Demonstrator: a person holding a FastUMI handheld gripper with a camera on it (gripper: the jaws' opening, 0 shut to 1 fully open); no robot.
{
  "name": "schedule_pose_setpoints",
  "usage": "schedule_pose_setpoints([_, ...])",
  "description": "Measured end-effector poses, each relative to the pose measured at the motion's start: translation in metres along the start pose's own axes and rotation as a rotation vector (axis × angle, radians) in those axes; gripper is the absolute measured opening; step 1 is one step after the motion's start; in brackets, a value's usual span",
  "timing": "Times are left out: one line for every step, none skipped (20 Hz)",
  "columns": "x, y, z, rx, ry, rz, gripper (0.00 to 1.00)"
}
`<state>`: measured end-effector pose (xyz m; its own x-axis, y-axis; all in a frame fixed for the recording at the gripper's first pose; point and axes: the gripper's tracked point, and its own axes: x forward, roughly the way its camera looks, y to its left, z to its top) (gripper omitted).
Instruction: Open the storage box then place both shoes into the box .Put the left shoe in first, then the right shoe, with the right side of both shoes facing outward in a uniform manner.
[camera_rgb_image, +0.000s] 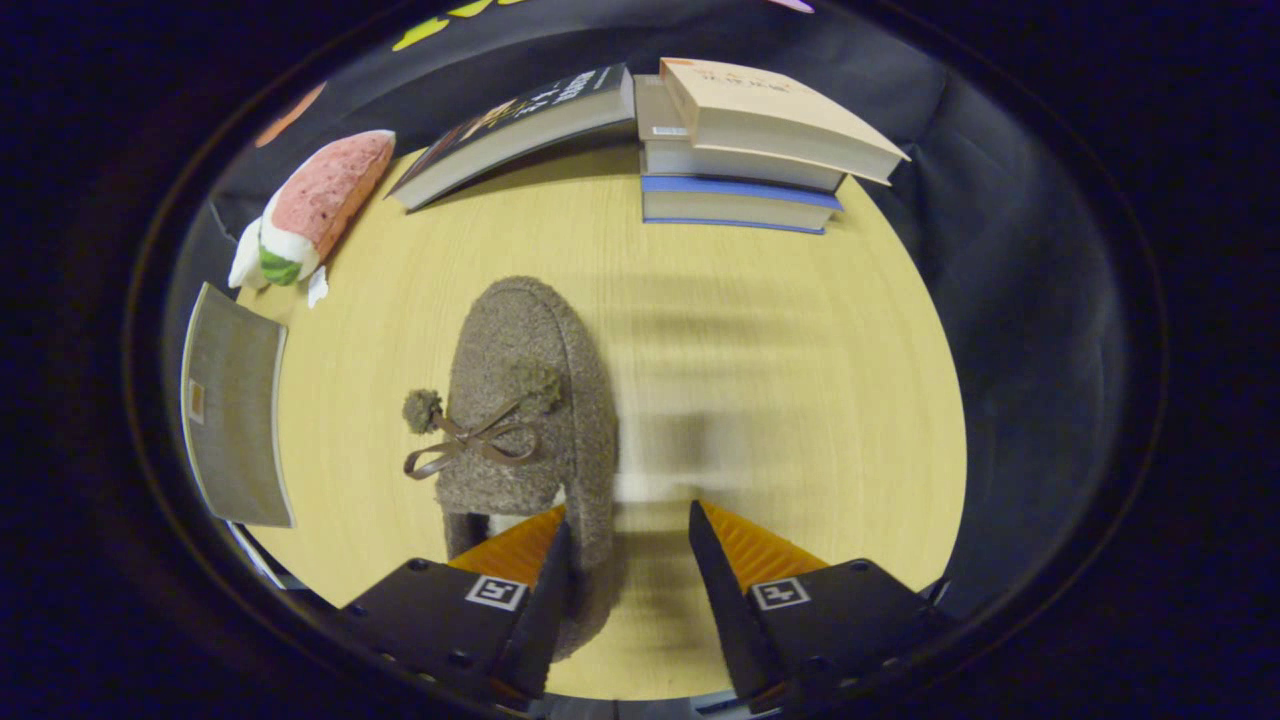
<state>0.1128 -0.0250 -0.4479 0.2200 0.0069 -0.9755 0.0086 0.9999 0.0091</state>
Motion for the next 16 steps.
schedule_pose_setpoints([0.001,0.004,0.001,-0.005,0.0,0.008,0.53])
schedule_pose_setpoints([0.002,0.009,-0.001,-0.009,0.014,0.016,0.43])
schedule_pose_setpoints([0.002,0.015,-0.002,-0.015,0.019,0.029,0.33])
schedule_pose_setpoints([0.0,0.015,0.001,-0.038,0.005,0.015,0.24])
schedule_pose_setpoints([0.0,0.016,0.0,-0.069,-0.006,0.005,0.13])
schedule_pose_setpoints([0.0,0.017,-0.001,-0.094,-0.018,-0.001,0.13])
schedule_pose_setpoints([-0.002,0.014,-0.002,-0.085,-0.014,-0.004,0.13])
schedule_pose_setpoints([-0.005,0.015,-0.005,-0.023,-0.019,0.019,0.09])
schedule_pose_setpoints([-0.01,0.021,-0.006,0.021,-0.014,0.045,0.05])
schedule_pose_setpoints([-0.015,0.024,-0.009,0.053,-0.003,0.07,0.01])
schedule_pose_setpoints([-0.022,0.027,-0.011,0.079,0.003,0.086,0.01])
schedule_pose_setpoints([-0.03,0.029,-0.013,0.099,0.002,0.098,0.01])
schedule_pose_setpoints([-0.038,0.031,-0.017,0.122,0.004,0.104,0.01])
schedule_pose_setpoints([-0.048,0.033,-0.019,0.144,0.006,0.112,0.01])
schedule_pose_setpoints([-0.058,0.038,-0.022,0.161,0.01,0.126,0.01])
schedule_pose_setpoints([-0.069,0.043,-0.024,0.172,0.011,0.143,0.0])
